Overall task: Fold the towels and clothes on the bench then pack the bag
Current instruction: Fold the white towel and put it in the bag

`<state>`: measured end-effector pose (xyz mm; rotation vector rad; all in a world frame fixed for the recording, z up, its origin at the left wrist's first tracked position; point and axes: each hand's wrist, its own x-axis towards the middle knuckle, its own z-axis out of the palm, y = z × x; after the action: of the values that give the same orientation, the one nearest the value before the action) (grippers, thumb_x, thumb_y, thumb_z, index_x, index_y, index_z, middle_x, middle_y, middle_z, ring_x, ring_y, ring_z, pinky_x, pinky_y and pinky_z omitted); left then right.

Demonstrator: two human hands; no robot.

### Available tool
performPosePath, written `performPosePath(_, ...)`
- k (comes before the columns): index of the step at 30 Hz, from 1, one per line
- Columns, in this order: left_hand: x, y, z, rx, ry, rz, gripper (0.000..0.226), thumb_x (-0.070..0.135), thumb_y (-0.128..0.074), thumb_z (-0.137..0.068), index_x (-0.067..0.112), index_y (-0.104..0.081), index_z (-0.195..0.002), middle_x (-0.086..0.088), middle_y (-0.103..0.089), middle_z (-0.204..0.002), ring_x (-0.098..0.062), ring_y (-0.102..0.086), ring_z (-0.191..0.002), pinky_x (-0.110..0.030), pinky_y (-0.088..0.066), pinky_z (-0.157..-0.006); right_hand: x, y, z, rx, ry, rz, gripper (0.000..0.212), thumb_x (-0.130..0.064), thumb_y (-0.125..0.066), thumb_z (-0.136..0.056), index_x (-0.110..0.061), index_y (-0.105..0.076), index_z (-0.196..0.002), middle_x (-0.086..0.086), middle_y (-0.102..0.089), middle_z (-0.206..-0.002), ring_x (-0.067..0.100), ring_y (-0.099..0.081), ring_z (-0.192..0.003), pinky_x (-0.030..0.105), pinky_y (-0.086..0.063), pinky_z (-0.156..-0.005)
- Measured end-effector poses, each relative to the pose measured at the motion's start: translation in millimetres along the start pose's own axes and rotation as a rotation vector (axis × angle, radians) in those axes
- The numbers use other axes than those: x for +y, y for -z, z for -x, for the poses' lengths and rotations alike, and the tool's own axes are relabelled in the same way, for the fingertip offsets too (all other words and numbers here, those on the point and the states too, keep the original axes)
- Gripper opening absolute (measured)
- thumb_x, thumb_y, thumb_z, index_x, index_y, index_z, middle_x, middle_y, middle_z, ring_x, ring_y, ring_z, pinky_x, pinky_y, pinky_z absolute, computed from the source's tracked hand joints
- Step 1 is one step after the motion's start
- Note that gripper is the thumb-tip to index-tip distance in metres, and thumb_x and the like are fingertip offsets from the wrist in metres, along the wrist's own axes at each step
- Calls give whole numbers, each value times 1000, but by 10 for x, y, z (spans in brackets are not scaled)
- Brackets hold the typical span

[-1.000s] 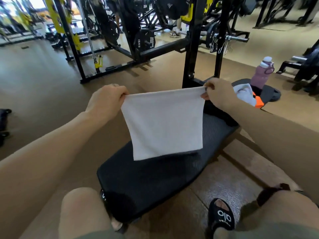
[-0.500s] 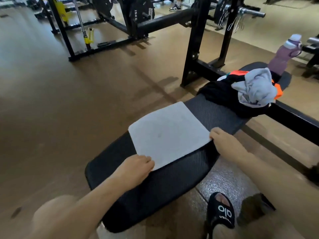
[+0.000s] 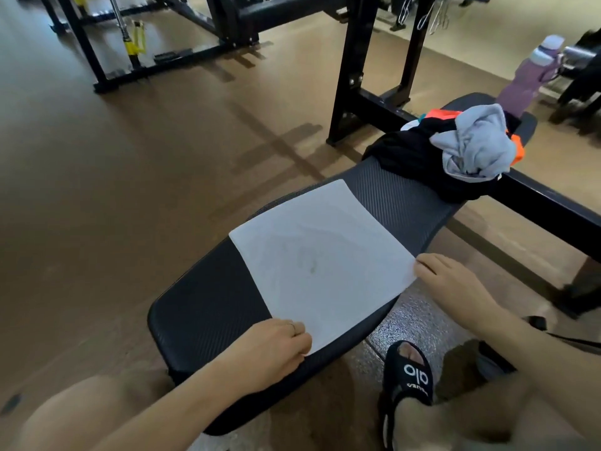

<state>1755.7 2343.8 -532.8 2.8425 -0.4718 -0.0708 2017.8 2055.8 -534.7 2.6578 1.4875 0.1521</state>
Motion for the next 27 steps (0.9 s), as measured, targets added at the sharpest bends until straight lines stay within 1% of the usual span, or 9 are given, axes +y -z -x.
performPosePath(3, 57, 14, 65, -57, -48, -22, 12, 35, -47, -93, 28, -57, -95, 11, -56, -87, -11, -57, -72, -26, -51, -64, -152, 24, 59, -59, -103, 31, 54, 11, -78, -60, -5, -68, -110, 18, -63, -125, 35, -58, -118, 45, -50, -101)
performPosePath(6, -70, 179, 75, -111, 85, 60, 28, 48, -43, -99, 32, -55, -118, 13, -59, -110, -11, -61, -91, -30, -53, -81, -534, 135, -1, -23, -171, -99, 66, 12, -72, -60, -7, -60, -122, 20, -54, -138, 39, -52, -126, 49, -44, -106)
performPosePath(9, -489, 363, 42, 33, 344, 125, 38, 47, -45, -101, 33, -51, -136, 13, -57, -124, -11, -62, -102, -34, -52, -91, -1151, 268, -111, 52, 15, -282, 59, -2, -68, -76, -11, -57, -134, 14, -51, -146, 35, -49, -132, 46, -36, -114)
performPosePath(11, -818, 414, 5, 160, 448, 16, 47, 44, -42, -102, 29, -45, -147, 1, -54, -139, -21, -58, -120, -38, -48, -101, -1593, 347, -242, 50, 94, -392, 52, -24, -53, -96, -16, -46, -147, 7, -40, -157, 26, -36, -145, 40, -20, -123)
performPosePath(13, -1064, 405, -54, 160, 527, -69, 54, 45, -34, -103, 29, -36, -155, -10, -41, -156, -30, -42, -141, -44, -37, -115, -1923, 375, -410, 11, 55, -424, 58, -43, -31, -105, -23, -23, -159, 1, -16, -166, 19, -10, -154, 39, -6, -126)
performPosePath(16, -1221, 300, -18, -27, 687, -18, 59, 54, -25, -104, 39, -12, -160, -1, -4, -170, -25, -7, -156, -43, -11, -126, -2190, 213, -386, -141, 44, -346, 65, -53, -16, -105, -23, -2, -161, 3, 9, -167, 21, 17, -153, 45, 2, -124)
performPosePath(19, -1339, 272, -41, -114, 707, 40, 60, 56, -25, -104, 42, -9, -160, 2, 3, -170, -23, 1, -156, -41, -6, -126, -2275, 32, -175, -168, 129, -247, 68, -54, -21, -105, -18, -7, -161, 9, 5, -167, 27, 12, -154, 47, 0, -121)
performPosePath(22, -1373, 371, -88, -97, 691, 86, 57, 51, -32, -104, 37, -20, -159, 1, -6, -169, -24, -6, -154, -39, -11, -126, -2276, 35, -50, -148, 184, -217, 70, -51, -31, -103, -15, -15, -160, 9, -3, -168, 26, 2, -155, 47, -7, -121)
performPosePath(27, -1310, 459, -182, -139, 742, 81, 62, 59, -36, -101, 27, -28, -154, -8, -8, -166, -27, -7, -152, -43, -23, -121, -2288, 54, 96, -126, 214, -250, 70, -51, -34, -104, -14, -16, -160, 9, -6, -168, 27, -2, -155, 48, -14, -120)
